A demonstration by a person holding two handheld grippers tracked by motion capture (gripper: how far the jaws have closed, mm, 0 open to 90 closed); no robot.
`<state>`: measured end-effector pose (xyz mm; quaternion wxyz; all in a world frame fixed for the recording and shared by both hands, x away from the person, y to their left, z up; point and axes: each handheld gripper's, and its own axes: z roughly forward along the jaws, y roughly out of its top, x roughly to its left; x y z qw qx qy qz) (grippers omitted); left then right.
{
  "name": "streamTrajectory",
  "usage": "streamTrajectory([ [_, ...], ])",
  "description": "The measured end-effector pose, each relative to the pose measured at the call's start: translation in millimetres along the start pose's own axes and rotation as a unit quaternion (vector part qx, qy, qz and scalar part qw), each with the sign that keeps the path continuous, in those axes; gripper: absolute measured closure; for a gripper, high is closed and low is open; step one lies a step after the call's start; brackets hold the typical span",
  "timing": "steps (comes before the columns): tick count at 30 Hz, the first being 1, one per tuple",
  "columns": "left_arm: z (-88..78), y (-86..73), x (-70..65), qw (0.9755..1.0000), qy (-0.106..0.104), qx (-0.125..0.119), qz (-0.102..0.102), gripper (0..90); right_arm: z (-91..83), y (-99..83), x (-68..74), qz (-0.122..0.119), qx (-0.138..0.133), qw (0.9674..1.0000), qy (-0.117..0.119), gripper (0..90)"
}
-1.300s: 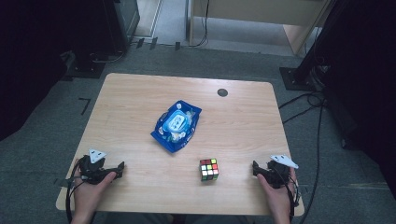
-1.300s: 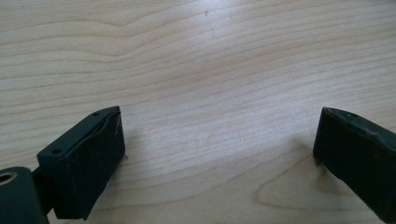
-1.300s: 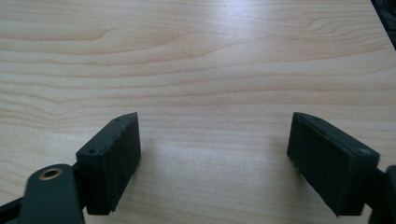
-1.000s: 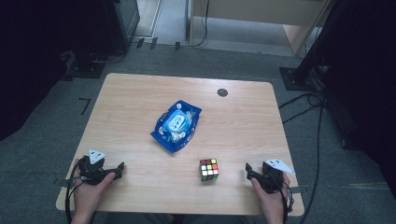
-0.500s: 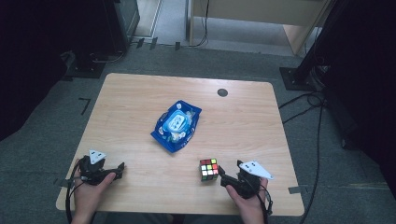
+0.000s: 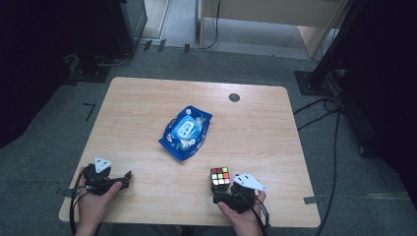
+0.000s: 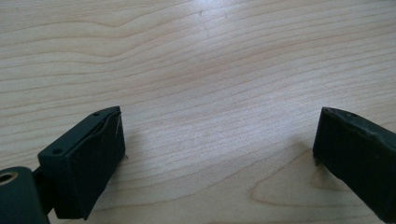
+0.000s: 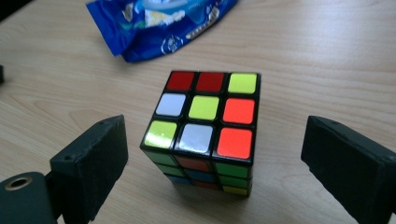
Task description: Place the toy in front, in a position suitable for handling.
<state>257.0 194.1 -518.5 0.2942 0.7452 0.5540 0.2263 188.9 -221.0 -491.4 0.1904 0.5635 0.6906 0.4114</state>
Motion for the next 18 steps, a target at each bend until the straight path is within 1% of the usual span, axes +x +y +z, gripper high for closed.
streamTrajectory([
  [2, 0.0, 0.0, 0.0, 1.0000, 0.000, 0.000, 0.000, 2.2, 6.0, -2.6, 2.5, -0.008, 0.012, 0.9999, -0.005, 7.6],
  [5, -0.1, 0.0, -0.1, 1.0000, 0.000, 0.000, 0.000, 2.3, 12.0, -5.7, 4.7, -0.023, 0.014, 0.9991, -0.034, 12.1],
  [8, 0.0, 0.0, -0.1, 1.0000, 0.000, 0.000, 0.000, 2.3, 15.9, -7.6, 5.0, -0.034, 0.015, 0.9980, -0.050, 17.6],
  [9, -0.1, 0.0, -0.1, 1.0000, 0.000, 0.000, 0.000, 2.3, 17.0, -8.4, 5.6, -0.034, 0.020, 0.9979, -0.051, 19.6],
  [10, -0.1, 0.0, -0.1, 1.0000, 0.000, 0.000, 0.000, 2.3, 17.0, -8.4, 5.6, -0.034, 0.020, 0.9979, -0.051, 19.6],
  [11, -0.1, 0.0, -0.1, 1.0000, -0.001, 0.000, 0.000, 2.3, 18.3, -10.5, 6.7, -0.040, 0.022, 0.9979, -0.046, 25.7],
  [14, -0.2, -0.1, -0.2, 1.0000, -0.001, -0.001, 0.001, 2.7, 19.5, -11.7, 7.4, -0.049, 0.025, 0.9975, -0.044, 33.0],
  [17, -0.3, -0.1, -0.3, 1.0000, -0.001, -0.001, 0.001, 2.8, 19.2, -11.2, 6.1, -0.059, 0.024, 0.9969, -0.046, 34.1],
  [18, -0.3, -0.1, -0.3, 1.0000, -0.001, -0.001, 0.001, 2.8, 19.2, -11.2, 6.1, -0.059, 0.024, 0.9969, -0.046, 34.1],
])
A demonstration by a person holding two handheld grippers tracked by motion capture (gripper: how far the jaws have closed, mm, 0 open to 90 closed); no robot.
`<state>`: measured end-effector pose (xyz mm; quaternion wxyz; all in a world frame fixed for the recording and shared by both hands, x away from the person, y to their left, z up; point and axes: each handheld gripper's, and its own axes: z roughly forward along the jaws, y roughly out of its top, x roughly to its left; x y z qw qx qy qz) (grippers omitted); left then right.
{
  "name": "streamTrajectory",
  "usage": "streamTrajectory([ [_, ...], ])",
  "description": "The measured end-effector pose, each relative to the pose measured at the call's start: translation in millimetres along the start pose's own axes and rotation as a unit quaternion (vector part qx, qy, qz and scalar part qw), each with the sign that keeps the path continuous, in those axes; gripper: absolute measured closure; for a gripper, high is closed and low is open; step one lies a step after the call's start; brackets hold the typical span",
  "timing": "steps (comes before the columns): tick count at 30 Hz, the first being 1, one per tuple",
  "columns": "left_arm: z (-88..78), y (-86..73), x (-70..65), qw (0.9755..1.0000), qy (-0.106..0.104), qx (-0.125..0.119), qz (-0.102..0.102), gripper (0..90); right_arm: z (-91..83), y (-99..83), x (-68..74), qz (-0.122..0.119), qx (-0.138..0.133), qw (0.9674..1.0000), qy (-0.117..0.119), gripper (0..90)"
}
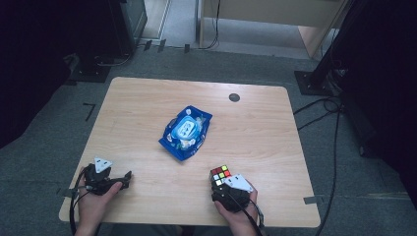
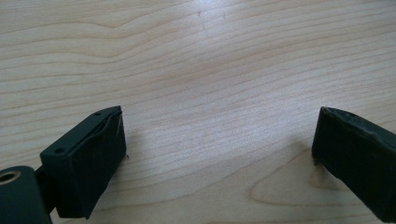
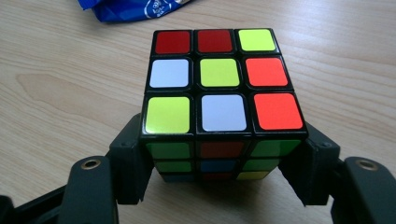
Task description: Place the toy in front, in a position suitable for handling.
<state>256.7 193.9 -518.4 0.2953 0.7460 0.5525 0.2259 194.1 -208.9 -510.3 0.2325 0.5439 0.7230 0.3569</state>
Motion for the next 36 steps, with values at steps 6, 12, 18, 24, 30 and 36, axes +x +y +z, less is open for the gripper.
streamTrajectory([
  [6, -0.1, 0.0, 0.0, 1.0000, -0.001, -0.001, 0.001, 3.1, -2.0, 8.4, -16.8, 0.007, -0.004, 1.0000, -0.005, 34.4],
  [12, -1.5, -0.4, 1.0, 1.0000, 0.002, -0.005, -0.003, 5.7, -1.0, 33.5, -44.7, 0.025, -0.020, 0.9994, -0.014, 34.3],
  [18, -6.2, 3.6, -5.0, 0.9998, -0.007, -0.020, 0.001, 5.7, 26.6, 53.9, -72.1, 0.046, -0.013, 0.9984, -0.031, 34.4],
  [24, -6.8, 10.6, -22.2, 0.9990, -0.026, -0.033, 0.017, 5.7, 35.9, 48.3, -82.9, 0.043, -0.014, 0.9980, -0.045, 34.3],
  [30, -3.7, 24.4, -39.7, 0.9978, -0.048, -0.037, 0.025, 5.7, 38.4, 38.7, -87.0, 0.034, -0.006, 0.9984, -0.044, 34.3],
  [36, 3.4, 38.2, -60.6, 0.9964, -0.069, -0.041, 0.027, 5.7, 39.7, 35.3, -85.8, 0.025, -0.015, 0.9985, -0.047, 33.9],
])
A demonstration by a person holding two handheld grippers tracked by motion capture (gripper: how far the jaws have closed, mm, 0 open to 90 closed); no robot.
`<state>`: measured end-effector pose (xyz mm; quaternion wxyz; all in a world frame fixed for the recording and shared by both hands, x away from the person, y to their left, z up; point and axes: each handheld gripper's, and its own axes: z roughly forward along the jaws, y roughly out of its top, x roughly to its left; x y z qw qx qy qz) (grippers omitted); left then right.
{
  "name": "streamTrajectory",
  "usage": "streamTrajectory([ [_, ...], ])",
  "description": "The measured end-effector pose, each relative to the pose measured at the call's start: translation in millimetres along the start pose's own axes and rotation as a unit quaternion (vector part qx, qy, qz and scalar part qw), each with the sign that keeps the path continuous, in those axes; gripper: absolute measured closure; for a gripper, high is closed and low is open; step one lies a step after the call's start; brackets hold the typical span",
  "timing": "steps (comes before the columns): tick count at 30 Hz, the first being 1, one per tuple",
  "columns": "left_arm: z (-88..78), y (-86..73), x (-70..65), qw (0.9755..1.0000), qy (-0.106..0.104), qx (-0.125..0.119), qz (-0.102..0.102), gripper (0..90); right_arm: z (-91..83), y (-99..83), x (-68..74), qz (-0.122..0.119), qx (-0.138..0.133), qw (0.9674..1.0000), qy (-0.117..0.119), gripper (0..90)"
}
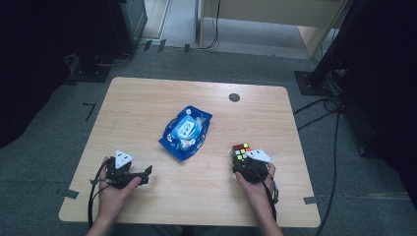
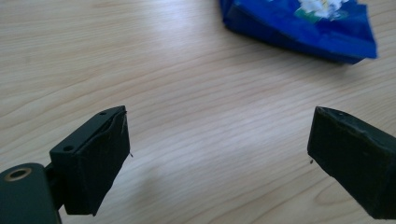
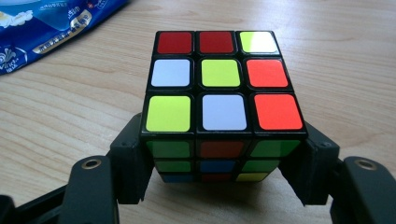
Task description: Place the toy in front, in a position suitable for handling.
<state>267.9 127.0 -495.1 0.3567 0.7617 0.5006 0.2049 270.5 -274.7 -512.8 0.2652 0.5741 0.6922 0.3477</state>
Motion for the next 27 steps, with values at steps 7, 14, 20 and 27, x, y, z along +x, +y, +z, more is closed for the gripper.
streamTrajectory([
  [7, 15.8, 16.2, -22.9, 0.9997, -0.017, 0.001, 0.019, 5.8, -13.4, 1.7, -3.8, 0.000, -0.027, 0.9992, 0.029, 14.6],
  [14, 28.9, 27.7, -41.1, 0.9991, -0.030, 0.002, 0.031, 5.8, -20.8, -5.5, -10.4, 0.002, -0.026, 0.9988, 0.042, 14.0],
  [20, 42.9, 36.1, -60.8, 0.9978, -0.045, 0.004, 0.049, 5.8, -17.1, -8.4, -12.7, 0.003, -0.016, 0.9991, 0.040, 11.4],
  [27, 60.6, 40.1, -83.9, 0.9978, -0.008, 0.011, 0.065, 5.9, -16.9, -8.7, -7.0, -0.005, -0.011, 0.9994, 0.033, 11.5],
])
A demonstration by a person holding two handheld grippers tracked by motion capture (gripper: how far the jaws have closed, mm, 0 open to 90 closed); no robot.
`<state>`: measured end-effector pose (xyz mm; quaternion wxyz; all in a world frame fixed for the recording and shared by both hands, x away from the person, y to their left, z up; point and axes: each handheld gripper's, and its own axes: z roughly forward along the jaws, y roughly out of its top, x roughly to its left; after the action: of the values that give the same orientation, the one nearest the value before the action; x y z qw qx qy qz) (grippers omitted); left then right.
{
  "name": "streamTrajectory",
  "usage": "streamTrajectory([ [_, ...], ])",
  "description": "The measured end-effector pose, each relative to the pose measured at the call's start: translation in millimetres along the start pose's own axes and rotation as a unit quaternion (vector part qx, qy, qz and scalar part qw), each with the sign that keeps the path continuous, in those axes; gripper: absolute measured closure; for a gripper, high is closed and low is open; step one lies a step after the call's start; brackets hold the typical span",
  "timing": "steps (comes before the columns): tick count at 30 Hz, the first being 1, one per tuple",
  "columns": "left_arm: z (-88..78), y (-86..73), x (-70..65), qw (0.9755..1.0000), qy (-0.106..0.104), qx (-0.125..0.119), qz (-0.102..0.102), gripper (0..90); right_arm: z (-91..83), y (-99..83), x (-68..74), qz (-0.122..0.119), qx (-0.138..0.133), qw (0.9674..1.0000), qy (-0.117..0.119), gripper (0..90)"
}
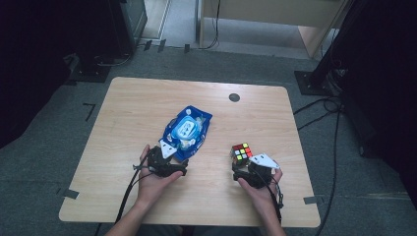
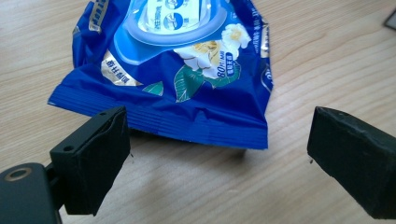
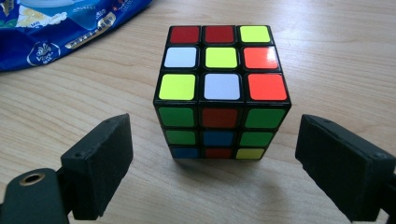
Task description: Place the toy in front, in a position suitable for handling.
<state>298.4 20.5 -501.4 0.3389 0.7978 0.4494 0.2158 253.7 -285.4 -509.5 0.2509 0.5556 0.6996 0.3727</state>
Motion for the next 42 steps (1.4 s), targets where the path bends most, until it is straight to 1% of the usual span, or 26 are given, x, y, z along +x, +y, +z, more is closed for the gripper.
streamTrajectory([
  [1, 2.5, 0.0, -0.3, 1.0000, 0.006, 0.002, -0.001, 6.7, 0.4, -0.2, 0.3, 0.000, 0.001, 1.0000, -0.002, 11.4],
  [2, 4.6, -0.3, 0.0, 0.9999, 0.009, 0.008, -0.004, 7.0, 0.7, -0.4, 0.4, 0.002, 0.002, 1.0000, -0.003, 11.4],
  [3, 4.6, -0.3, 0.0, 0.9999, 0.009, 0.008, -0.004, 7.1, 0.8, -0.5, 0.2, 0.002, 0.003, 1.0000, -0.003, 11.5],
  [5, 7.5, -1.3, 4.4, 0.9995, 0.024, 0.017, -0.014, 7.3, 0.7, -0.7, 0.0, 0.005, 0.004, 1.0000, -0.004, 11.5],
  [7, 7.0, -1.5, 6.7, 0.9993, 0.028, 0.016, -0.016, 9.6, 0.4, -0.8, -0.2, 0.005, 0.004, 1.0000, -0.004, 11.6],
  [9, 5.0, -1.6, 16.0, 0.9987, 0.044, 0.016, -0.021, 10.8, -0.5, -0.7, 0.0, 0.005, 0.004, 1.0000, -0.006, 11.9],
  [13, 3.5, -1.7, 32.3, 0.9972, 0.062, 0.019, -0.038, 13.2, 0.0, -0.7, 0.5, 0.005, 0.005, 1.0000, -0.006, 12.2],
  [14, 3.5, -1.7, 32.3, 0.9972, 0.062, 0.019, -0.038, 13.6, 0.0, -0.6, 0.8, 0.004, 0.006, 1.0000, -0.006, 12.3],
  [16, 3.3, -2.0, 38.8, 0.9968, 0.065, 0.019, -0.042, 14.9, 0.2, -0.7, 1.2, 0.004, 0.006, 1.0000, -0.007, 12.4],
  [17, 2.5, -2.4, 42.1, 0.9971, 0.060, 0.015, -0.044, 15.6, 0.8, -0.7, 1.8, 0.004, 0.007, 0.9999, -0.006, 12.7],
  [18, 1.7, -2.6, 41.6, 0.9976, 0.053, 0.009, -0.044, 18.6, 1.2, -0.8, 2.1, 0.005, 0.008, 0.9999, -0.006, 12.8],
  [19, 1.7, -2.6, 41.6, 0.9976, 0.053, 0.009, -0.044, 22.9, 1.2, -0.8, 2.1, 0.005, 0.008, 0.9999, -0.006, 12.8],
  [20, 1.2, -3.0, 37.0, 0.9986, 0.043, 0.001, -0.030, 24.4, 2.1, -1.1, 2.4, 0.004, 0.009, 0.9999, -0.008, 13.2],
  [21, 2.0, -3.3, 33.9, 0.9989, 0.041, 0.001, -0.022, 24.4, 2.3, -1.2, 2.5, 0.004, 0.010, 0.9999, -0.008, 13.5],
  [22, 3.2, -3.5, 30.7, 0.9990, 0.041, -0.001, -0.018, 24.5, 2.5, -1.2, 2.6, 0.004, 0.010, 0.9999, -0.009, 13.7],
  [24, 6.3, -3.5, 27.7, 0.9989, 0.045, 0.000, -0.016, 25.0, 2.5, -1.1, 2.5, 0.004, 0.010, 0.9999, -0.012, 14.1],
  [26, 9.0, -3.3, 28.0, 0.9986, 0.049, 0.003, -0.022, 26.2, 2.0, -1.2, 2.0, 0.005, 0.011, 0.9998, -0.012, 14.2],
  [27, 10.2, -3.5, 28.4, 0.9983, 0.053, 0.003, -0.022, 29.0, 1.6, -1.3, 1.7, 0.006, 0.012, 0.9998, -0.012, 14.3],
  [30, 11.5, -3.9, 30.7, 0.9985, 0.051, 0.006, -0.022, 34.7, 1.0, -1.5, 1.0, 0.006, 0.011, 0.9998, -0.013, 14.4],
  [32, 11.0, -4.0, 32.7, 0.9983, 0.055, -0.001, -0.018, 42.3, 1.7, -1.9, -0.2, 0.010, 0.011, 0.9998, -0.014, 14.5],
  [33, 10.2, -4.0, 34.1, 0.9983, 0.056, 0.000, -0.014, 47.0, 2.1, -2.0, -0.4, 0.011, 0.012, 0.9998, -0.015, 14.5],
  [35, 9.9, -4.3, 34.6, 0.9982, 0.057, -0.001, -0.014, 53.7, 2.4, -2.0, -0.5, 0.012, 0.012, 0.9997, -0.015, 14.5],
  [37, 10.4, -5.6, 36.1, 0.9981, 0.062, 0.001, -0.003, 62.8, 2.8, -1.8, 0.0, 0.008, 0.012, 0.9998, -0.014, 14.6],
  [40, 11.8, -6.5, 38.3, 0.9982, 0.059, 0.006, -0.001, 71.9, 2.7, -1.6, 1.3, 0.009, 0.014, 0.9998, -0.014, 14.7],
  [41, 12.5, -6.7, 38.7, 0.9981, 0.061, 0.006, -0.001, 71.9, 2.7, -1.6, 1.3, 0.009, 0.014, 0.9998, -0.014, 14.7],
  [42, 13.4, -6.7, 41.1, 0.9982, 0.060, 0.009, -0.003, 79.3, 3.1, -1.9, 1.6, 0.010, 0.014, 0.9997, -0.015, 14.7],
])
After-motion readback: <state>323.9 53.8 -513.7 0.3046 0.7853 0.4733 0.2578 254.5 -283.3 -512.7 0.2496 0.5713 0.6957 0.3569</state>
